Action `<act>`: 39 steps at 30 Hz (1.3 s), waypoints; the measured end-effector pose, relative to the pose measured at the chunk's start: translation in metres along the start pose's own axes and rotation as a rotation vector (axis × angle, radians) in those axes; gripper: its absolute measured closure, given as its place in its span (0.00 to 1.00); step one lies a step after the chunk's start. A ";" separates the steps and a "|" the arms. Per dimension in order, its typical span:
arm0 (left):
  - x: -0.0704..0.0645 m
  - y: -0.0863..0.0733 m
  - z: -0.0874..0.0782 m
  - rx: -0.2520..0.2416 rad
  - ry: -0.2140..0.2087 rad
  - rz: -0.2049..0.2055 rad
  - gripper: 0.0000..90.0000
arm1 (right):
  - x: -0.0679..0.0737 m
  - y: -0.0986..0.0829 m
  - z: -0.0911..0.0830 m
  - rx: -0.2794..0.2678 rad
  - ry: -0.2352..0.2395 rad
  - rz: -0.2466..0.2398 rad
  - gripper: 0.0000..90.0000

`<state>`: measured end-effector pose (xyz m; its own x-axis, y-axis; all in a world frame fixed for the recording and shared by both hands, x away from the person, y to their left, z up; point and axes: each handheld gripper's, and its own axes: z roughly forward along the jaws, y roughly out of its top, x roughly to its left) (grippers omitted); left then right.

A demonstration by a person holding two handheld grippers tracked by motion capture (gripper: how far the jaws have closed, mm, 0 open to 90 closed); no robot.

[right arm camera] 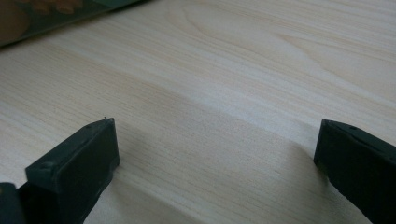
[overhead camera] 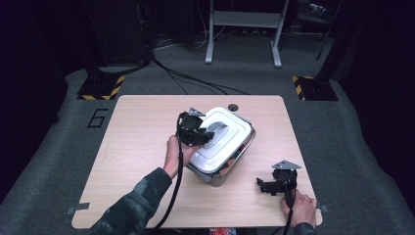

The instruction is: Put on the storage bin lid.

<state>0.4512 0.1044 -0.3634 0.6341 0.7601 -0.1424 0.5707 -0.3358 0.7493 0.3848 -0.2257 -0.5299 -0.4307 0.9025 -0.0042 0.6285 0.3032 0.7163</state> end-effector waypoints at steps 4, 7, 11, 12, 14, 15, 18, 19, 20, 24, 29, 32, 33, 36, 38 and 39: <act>-0.005 -0.001 0.005 -0.001 0.000 -0.009 0.74 | 0.000 0.000 0.000 0.000 0.001 0.001 0.00; -0.009 -0.004 0.010 -0.003 0.002 -0.018 0.74 | 0.000 0.000 0.000 0.001 0.001 0.002 0.00; -0.011 -0.006 0.012 0.004 0.007 -0.023 0.73 | 0.001 0.000 0.000 -0.003 0.002 0.010 0.00; -0.011 -0.007 0.013 0.000 0.006 -0.028 0.73 | 0.001 0.000 0.000 -0.003 0.002 0.010 0.00; -0.012 -0.008 0.013 -0.002 0.008 -0.030 0.70 | 0.001 0.000 0.000 -0.004 0.002 0.010 0.00; -0.015 -0.008 0.012 -0.001 0.015 -0.026 0.69 | 0.001 0.000 0.000 -0.003 0.002 0.010 0.00; -0.017 -0.008 0.012 0.004 0.014 -0.014 0.69 | 0.001 0.000 0.000 -0.003 0.002 0.009 0.00; -0.017 -0.008 0.012 0.004 0.014 -0.014 0.70 | 0.001 0.000 0.000 -0.003 0.002 0.009 0.00; -0.018 -0.009 0.012 0.003 0.014 -0.008 0.70 | 0.001 0.000 0.000 -0.003 0.002 0.010 0.00; -0.025 -0.009 0.013 0.009 0.016 0.018 0.69 | 0.000 0.000 0.000 0.001 0.001 0.002 0.00; -0.026 -0.009 0.012 0.010 0.017 0.026 0.68 | 0.000 0.000 0.000 0.000 0.001 0.001 0.00; -0.026 -0.008 0.010 0.005 0.027 0.040 0.62 | 0.000 0.000 0.000 0.000 0.001 0.000 0.00; -0.025 -0.007 0.008 -0.009 0.029 0.037 0.53 | 0.000 0.000 0.000 0.000 0.001 0.001 0.00; -0.023 -0.007 0.005 -0.018 0.021 0.041 0.45 | 0.000 0.000 0.000 0.000 0.001 0.001 0.00; -0.021 -0.007 0.002 -0.023 0.017 0.049 0.39 | 0.000 0.000 0.000 0.000 0.001 0.001 0.00; -0.019 -0.007 -0.002 -0.033 0.011 0.047 0.33 | 0.000 0.000 0.000 0.000 0.001 0.001 0.00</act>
<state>0.4345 0.0935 -0.3643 0.6540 0.7498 -0.1000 0.5231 -0.3528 0.7758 0.3847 -0.2256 -0.5299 -0.4305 0.9026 -0.0028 0.6290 0.3023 0.7162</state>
